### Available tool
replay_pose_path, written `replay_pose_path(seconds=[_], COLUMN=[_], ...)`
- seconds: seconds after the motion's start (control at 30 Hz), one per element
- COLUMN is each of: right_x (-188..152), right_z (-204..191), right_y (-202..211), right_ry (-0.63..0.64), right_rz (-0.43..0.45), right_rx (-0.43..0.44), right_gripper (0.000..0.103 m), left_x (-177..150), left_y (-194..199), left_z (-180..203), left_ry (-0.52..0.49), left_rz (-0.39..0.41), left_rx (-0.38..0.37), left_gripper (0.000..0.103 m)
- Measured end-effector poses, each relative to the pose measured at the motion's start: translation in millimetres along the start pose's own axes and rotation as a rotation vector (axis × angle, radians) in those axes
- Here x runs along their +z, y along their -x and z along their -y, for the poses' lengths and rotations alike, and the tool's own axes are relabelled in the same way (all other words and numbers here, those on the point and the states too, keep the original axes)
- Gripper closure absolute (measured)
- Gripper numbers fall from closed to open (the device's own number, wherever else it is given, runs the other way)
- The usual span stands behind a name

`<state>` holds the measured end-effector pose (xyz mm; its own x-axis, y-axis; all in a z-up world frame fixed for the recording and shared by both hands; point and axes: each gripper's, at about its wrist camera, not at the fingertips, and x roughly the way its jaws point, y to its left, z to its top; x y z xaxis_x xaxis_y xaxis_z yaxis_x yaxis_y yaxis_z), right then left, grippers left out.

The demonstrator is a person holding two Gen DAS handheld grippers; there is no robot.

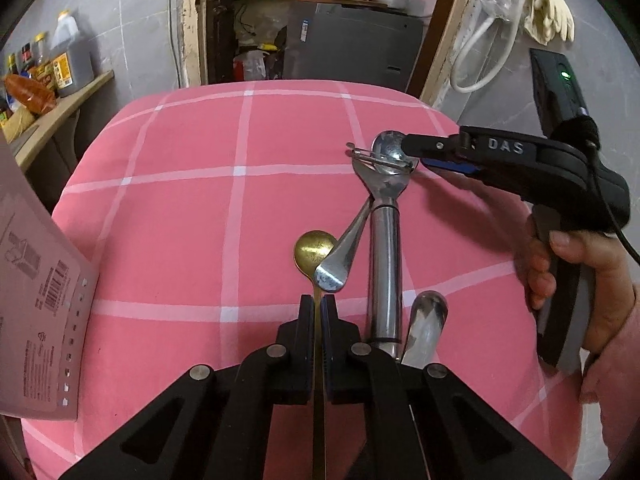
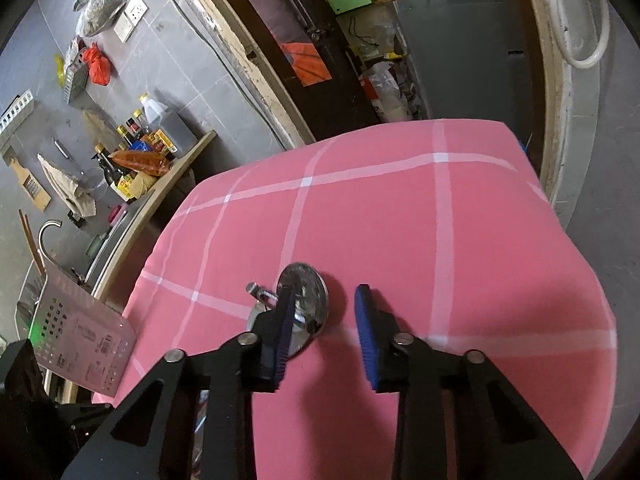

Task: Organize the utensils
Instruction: 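Grasp the gold spoon with the left tool while the right tool grasps the silver can opener, then carry the gold spoon and can opener into the caddy and open both tools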

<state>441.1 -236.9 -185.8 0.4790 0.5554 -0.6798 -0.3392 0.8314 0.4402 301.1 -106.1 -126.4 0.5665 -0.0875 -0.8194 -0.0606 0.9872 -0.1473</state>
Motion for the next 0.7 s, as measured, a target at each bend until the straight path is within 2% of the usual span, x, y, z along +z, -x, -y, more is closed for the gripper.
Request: replay_pose_path(seconds=[0.13,0.3,0.4,0.7], right_x=[1,-1,-3,16], right_z=[0,-8,-22,-54], right_y=[-3,14,38,108], right_ry=[-0.006,0.03,0.071,0.186], right_rz=[-0.003,0.071,0.154,0.322], right_rx=[0.004,-0.027,-0.069,-0.232], right_gripper=[0.098,0.099,0.099,0.098], left_x=[0,-2,-1,7], left_y=[2,8,14,57], left_z=[-8,-22,-28,-35], left_ry=[0.026,0.067,0.072,0.095], left_rz=[0.001,0.011,0.029,0.168], left_rx=[0.008,0.021,0.031,-0.022], left_gripper=[0.099,0.099,0.099,0.099])
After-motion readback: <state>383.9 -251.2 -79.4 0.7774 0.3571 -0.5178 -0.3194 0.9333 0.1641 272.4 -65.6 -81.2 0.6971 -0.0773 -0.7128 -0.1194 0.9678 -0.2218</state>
